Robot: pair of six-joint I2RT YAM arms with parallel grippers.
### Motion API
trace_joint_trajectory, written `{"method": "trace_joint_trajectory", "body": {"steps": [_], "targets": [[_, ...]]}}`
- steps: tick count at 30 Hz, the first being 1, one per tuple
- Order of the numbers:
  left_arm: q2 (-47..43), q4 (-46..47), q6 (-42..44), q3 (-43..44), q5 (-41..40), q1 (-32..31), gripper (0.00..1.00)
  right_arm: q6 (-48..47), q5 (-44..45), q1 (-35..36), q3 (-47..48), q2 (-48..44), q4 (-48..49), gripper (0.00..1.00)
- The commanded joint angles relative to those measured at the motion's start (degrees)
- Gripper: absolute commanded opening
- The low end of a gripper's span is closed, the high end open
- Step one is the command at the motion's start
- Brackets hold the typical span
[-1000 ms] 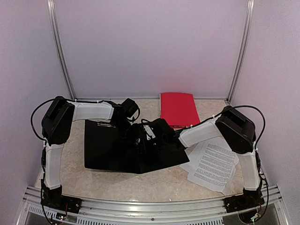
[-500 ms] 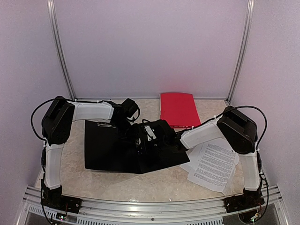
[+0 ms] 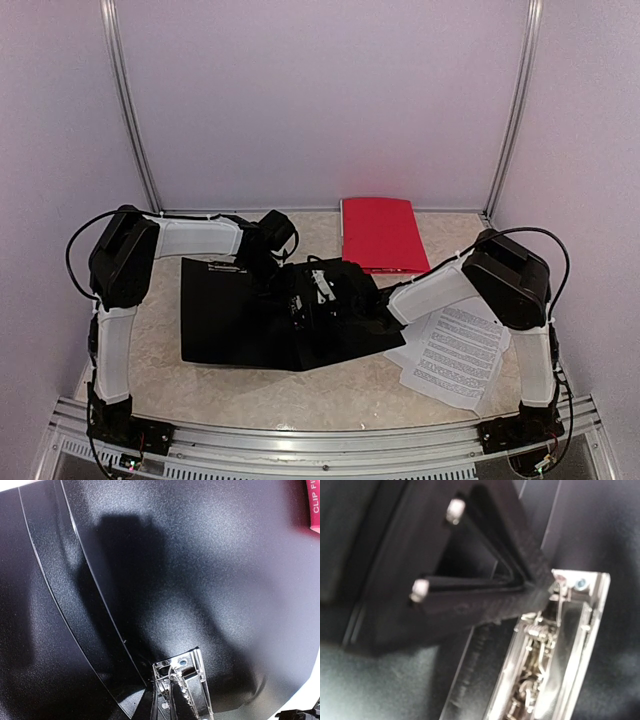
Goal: Put the files into the folder
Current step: Open the spring clip on the folder at the center of the board.
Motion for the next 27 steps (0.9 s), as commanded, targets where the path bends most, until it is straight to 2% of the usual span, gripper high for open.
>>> {"method": "trace_joint_trajectory", "body": {"steps": [1, 13, 27], "targets": [[5.59, -3.20, 1.72, -2.85, -0.65, -0.10, 0.07, 0.50, -0.99, 2.32, -4.76, 1.93, -9.75, 0.05], [6.10, -3.46, 2.63, -2.75, -1.15, -0.23, 0.06, -2.18, -0.17, 3.23, -4.89, 3.87, -13.11, 0.00], [6.70, -3.17, 2.86, -2.76, -0.89, -0.36, 0.06, -1.97, 0.45, 4.80, -6.34, 6.87, -13.96, 0.00]]}}
